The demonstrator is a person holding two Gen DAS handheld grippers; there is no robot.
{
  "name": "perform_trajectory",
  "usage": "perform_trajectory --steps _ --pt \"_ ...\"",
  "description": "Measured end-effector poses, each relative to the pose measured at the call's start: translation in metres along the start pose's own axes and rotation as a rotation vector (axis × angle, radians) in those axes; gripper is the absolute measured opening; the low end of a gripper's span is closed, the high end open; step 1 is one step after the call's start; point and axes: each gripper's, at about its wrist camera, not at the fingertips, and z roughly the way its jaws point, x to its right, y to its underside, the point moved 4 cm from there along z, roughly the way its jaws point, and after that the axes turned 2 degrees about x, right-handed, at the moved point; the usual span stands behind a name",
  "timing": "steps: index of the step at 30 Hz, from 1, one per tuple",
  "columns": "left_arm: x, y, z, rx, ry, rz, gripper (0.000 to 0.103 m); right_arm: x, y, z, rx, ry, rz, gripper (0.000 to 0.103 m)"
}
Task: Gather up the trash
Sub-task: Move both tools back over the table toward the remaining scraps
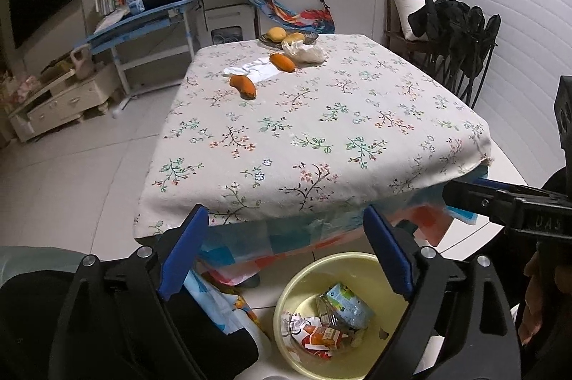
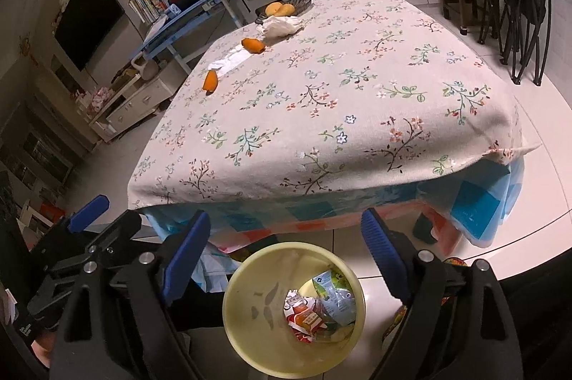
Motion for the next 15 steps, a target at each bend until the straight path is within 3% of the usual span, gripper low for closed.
perform_trajectory --steps 9,15 --pt "0.001 -0.001 0.000 0.006 0.001 -0.008 0.087 -0.001 0.000 0.000 0.001 0.001 -0.005 0.083" --pt "-0.015 -0.018 0.010 0.007 0.032 -0.122 0.087 -0.014 -0.014 0.000 0.022 -0.014 -0.048 0.083"
